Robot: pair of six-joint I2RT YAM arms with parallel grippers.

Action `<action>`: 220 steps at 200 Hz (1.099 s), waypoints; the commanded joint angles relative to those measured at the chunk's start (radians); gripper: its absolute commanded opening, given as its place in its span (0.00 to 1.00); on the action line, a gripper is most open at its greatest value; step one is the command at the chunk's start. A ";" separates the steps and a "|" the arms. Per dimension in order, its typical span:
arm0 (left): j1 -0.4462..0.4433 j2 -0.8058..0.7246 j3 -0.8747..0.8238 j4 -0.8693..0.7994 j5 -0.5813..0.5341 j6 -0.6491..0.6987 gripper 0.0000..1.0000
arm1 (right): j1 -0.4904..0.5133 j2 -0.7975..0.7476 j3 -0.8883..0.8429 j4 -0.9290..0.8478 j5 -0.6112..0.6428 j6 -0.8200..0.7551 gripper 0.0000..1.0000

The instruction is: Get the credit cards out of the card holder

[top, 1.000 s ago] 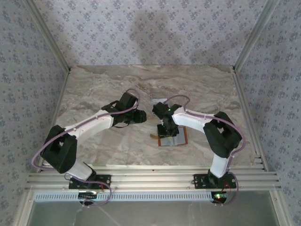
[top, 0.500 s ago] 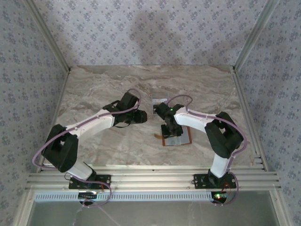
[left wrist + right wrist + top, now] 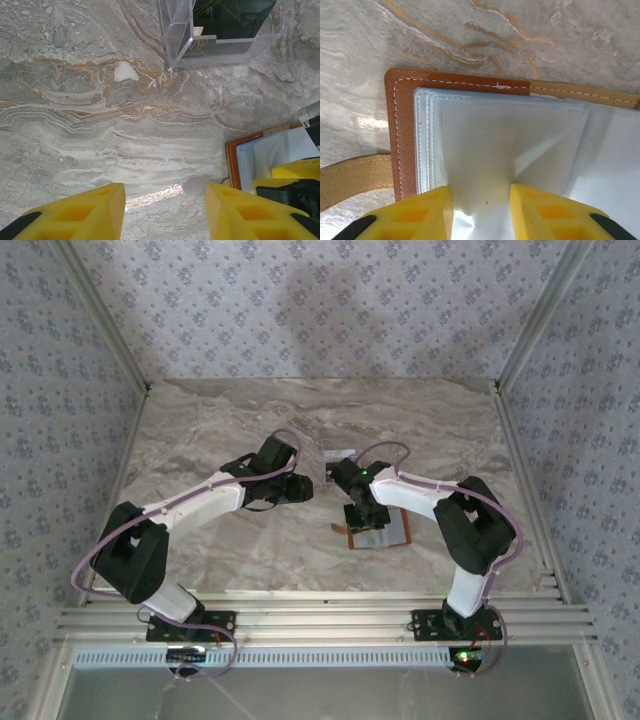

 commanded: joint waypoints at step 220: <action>-0.045 0.007 -0.062 0.015 0.071 -0.058 0.36 | 0.050 -0.074 -0.037 0.351 -0.326 0.206 0.08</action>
